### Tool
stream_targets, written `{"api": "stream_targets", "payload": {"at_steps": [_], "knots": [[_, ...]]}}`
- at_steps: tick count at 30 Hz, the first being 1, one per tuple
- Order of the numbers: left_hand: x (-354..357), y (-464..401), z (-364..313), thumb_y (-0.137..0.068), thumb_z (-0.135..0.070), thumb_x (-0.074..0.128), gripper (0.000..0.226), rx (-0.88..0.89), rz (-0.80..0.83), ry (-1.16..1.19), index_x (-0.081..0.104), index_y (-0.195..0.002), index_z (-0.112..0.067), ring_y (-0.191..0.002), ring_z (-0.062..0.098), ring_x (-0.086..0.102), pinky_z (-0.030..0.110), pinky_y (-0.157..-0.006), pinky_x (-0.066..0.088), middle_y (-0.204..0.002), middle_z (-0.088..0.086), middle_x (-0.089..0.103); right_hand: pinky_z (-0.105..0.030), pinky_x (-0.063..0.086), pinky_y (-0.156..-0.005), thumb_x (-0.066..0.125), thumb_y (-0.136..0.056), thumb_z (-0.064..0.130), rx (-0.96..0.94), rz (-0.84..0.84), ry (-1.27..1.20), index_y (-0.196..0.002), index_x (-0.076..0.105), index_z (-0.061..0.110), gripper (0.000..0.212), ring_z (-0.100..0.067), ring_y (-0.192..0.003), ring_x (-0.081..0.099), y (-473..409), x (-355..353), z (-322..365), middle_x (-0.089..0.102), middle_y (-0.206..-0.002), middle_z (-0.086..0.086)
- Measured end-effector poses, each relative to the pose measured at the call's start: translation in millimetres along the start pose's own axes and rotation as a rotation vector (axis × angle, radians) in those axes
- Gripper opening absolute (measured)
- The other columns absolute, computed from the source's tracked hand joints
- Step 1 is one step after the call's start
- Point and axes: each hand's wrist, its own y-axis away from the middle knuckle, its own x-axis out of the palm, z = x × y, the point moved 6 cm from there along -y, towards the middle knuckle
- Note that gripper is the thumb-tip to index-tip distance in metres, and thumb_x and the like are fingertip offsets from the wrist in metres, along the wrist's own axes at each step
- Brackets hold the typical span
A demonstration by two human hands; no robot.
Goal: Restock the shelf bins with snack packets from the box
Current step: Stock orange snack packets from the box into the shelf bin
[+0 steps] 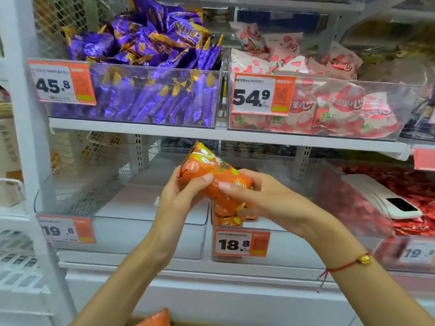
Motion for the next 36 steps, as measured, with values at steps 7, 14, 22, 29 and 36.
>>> {"api": "stream_targets", "payload": {"at_steps": [7, 14, 22, 29, 36], "knots": [[-2, -20, 30, -0.059, -0.071, 0.07, 0.08, 0.092, 0.196, -0.725, 0.041, -0.13, -0.049, -0.125, -0.008, 0.041, 0.016, -0.1, 0.035, -0.133, -0.025, 0.047, -0.028, 0.056, -0.083, 0.072, -0.067, 0.021, 0.116, -0.185, -0.487, -0.109, 0.065, 0.009, 0.044, -0.015, -0.092, 0.067, -1, -57, -38, 0.071, -0.104, -0.007], [-26, -23, 61, -0.051, -0.089, 0.058, 0.107, -0.081, 0.278, -0.981, 0.023, -0.144, -0.05, -0.121, -0.001, 0.047, 0.037, -0.1, 0.047, -0.144, -0.029, 0.033, -0.026, 0.056, -0.072, 0.077, -0.067, 0.019, 0.245, -0.498, -0.306, -0.11, 0.061, 0.008, 0.047, -0.014, -0.09, 0.062, 1, -124, -74, 0.065, -0.107, -0.008], [-26, -21, 64, -0.041, -0.09, 0.063, 0.116, -0.054, 0.278, -1.003, 0.014, -0.142, -0.059, -0.111, -0.001, 0.054, 0.034, -0.092, 0.052, -0.14, -0.036, 0.033, -0.031, 0.054, -0.085, 0.09, -0.062, 0.016, 0.281, -0.238, 0.659, -0.124, 0.053, 0.01, 0.072, -0.019, -0.098, 0.062, -59, -113, -85, 0.062, -0.11, -0.005], [-26, -22, 63, -0.046, -0.08, 0.07, 0.111, -0.026, 0.27, -0.977, 0.02, -0.142, -0.057, -0.109, -0.007, 0.051, 0.029, -0.09, 0.051, -0.14, -0.036, 0.036, -0.039, 0.058, -0.08, 0.089, -0.064, 0.021, 0.367, -0.395, 0.46, -0.123, 0.05, 0.01, 0.071, -0.025, -0.104, 0.063, -67, -110, -113, 0.06, -0.115, -0.008], [-24, -21, 62, -0.047, -0.075, 0.068, 0.111, -0.015, 0.27, -1.002, 0.02, -0.144, -0.053, -0.111, -0.004, 0.051, 0.028, -0.089, 0.05, -0.142, -0.033, 0.035, -0.038, 0.056, -0.086, 0.082, -0.073, 0.015, 0.393, -0.343, 0.343, -0.123, 0.054, 0.002, 0.059, -0.025, -0.104, 0.065, -66, -100, -116, 0.066, -0.116, -0.013]]}}
